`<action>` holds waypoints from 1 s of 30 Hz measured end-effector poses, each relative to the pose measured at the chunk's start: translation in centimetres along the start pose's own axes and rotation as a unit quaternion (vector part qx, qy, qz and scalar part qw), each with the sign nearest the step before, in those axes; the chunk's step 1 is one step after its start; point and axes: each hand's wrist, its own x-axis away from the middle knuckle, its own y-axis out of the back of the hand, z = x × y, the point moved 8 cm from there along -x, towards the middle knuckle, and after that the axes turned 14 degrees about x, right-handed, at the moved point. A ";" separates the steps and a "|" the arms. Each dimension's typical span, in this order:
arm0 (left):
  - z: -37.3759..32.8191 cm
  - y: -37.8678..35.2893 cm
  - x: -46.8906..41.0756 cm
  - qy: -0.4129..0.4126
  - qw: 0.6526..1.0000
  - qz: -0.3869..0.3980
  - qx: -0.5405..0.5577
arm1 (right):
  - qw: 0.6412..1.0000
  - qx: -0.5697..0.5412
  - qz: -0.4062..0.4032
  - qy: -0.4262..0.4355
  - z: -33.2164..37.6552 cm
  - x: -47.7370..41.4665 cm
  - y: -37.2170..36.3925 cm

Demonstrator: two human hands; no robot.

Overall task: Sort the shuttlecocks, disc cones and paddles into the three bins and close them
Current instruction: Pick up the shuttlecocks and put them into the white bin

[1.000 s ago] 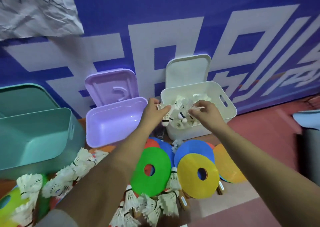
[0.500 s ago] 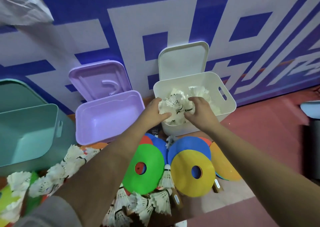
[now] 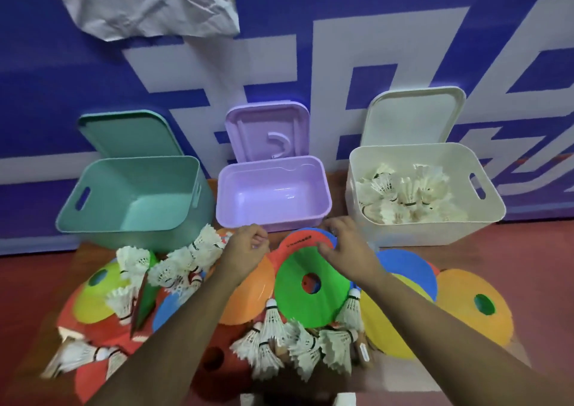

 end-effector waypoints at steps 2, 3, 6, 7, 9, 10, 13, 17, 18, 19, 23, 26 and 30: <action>2.3 2.0 1.2 0.019 0.999 -0.019 -0.024 | 1.000 -0.001 0.017 0.007 1.8 -0.1 -2.0; 3.7 3.4 1.9 0.030 0.998 -0.033 -0.037 | 1.000 -0.003 0.028 0.012 3.0 -0.2 -3.2; 7.2 6.9 3.2 0.054 0.991 -0.087 -0.084 | 0.997 -0.015 0.070 0.043 6.5 -0.5 -6.6; 8.1 7.8 3.5 0.057 0.989 -0.100 -0.098 | 0.995 -0.019 0.083 0.056 7.6 -0.7 -7.6; 9.4 9.0 3.8 0.065 0.985 -0.112 -0.111 | 0.992 -0.008 0.106 0.065 9.3 -1.3 -9.7; 10.1 9.4 3.7 0.071 0.985 -0.110 -0.112 | 0.991 0.009 0.118 0.065 10.0 -1.6 -10.6; 12.1 9.5 2.8 0.105 0.984 -0.085 -0.112 | 0.983 0.064 0.157 0.070 12.0 -2.8 -13.2; 13.9 8.8 1.3 0.109 0.985 -0.053 -0.126 | 0.969 0.127 0.191 0.092 14.1 -5.3 -15.9; 14.1 8.6 1.0 0.096 0.986 -0.048 -0.130 | 0.965 0.139 0.200 0.097 14.4 -5.9 -16.6; 14.2 8.5 0.7 0.083 0.986 -0.044 -0.138 | 0.961 0.151 0.208 0.103 14.7 -6.5 -17.2; 14.8 8.9 0.0 0.041 0.984 -0.048 -0.168 | 0.935 0.227 0.244 0.125 15.1 -8.2 -19.1; 14.6 10.1 0.3 0.019 0.989 -0.089 -0.119 | 0.923 0.264 0.236 0.151 15.5 -8.4 -20.1; 13.0 11.5 1.5 0.024 0.991 -0.128 -0.035 | 0.908 0.317 0.208 0.177 16.2 -8.4 -20.4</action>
